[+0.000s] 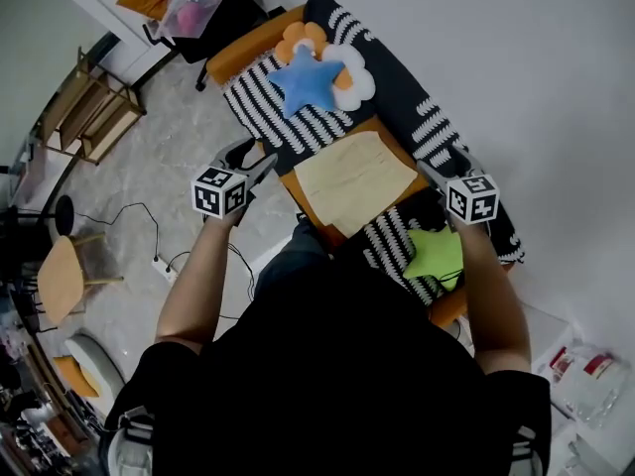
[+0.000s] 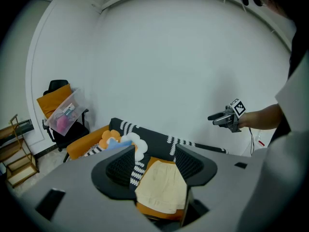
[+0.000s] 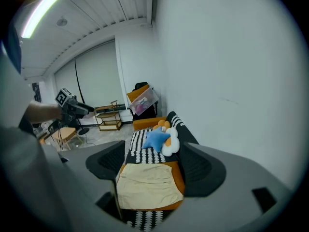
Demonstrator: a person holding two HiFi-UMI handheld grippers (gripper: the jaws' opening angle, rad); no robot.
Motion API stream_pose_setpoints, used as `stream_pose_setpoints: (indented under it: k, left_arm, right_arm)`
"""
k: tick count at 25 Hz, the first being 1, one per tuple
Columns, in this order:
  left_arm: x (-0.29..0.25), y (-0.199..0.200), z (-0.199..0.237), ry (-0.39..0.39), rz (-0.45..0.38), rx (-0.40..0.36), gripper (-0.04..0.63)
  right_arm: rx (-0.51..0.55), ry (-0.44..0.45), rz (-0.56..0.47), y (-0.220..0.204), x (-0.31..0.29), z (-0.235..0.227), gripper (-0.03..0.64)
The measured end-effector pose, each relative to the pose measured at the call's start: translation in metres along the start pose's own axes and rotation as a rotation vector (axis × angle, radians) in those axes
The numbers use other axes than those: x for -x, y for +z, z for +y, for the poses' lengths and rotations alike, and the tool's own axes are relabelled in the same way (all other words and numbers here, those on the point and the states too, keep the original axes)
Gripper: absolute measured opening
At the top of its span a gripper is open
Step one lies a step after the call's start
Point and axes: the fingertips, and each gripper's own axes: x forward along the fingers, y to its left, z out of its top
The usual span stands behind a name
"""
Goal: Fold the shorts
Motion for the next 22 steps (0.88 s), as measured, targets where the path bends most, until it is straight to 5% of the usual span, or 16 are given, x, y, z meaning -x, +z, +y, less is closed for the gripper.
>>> stream_pose_setpoints:
  k: [10,22]
  left_arm:
    - [-0.058,-0.058,0.062,0.009,0.082,0.065,0.279]
    - [-0.143,-0.149,0.126,-0.067,0.314,0.123,0.279]
  right_arm:
    - [0.225,0.020,0.161,-0.023,-0.082,-0.011,0.367]
    - [0.376,0.076,0.363,-0.054,-0.213,-0.039,0.339]
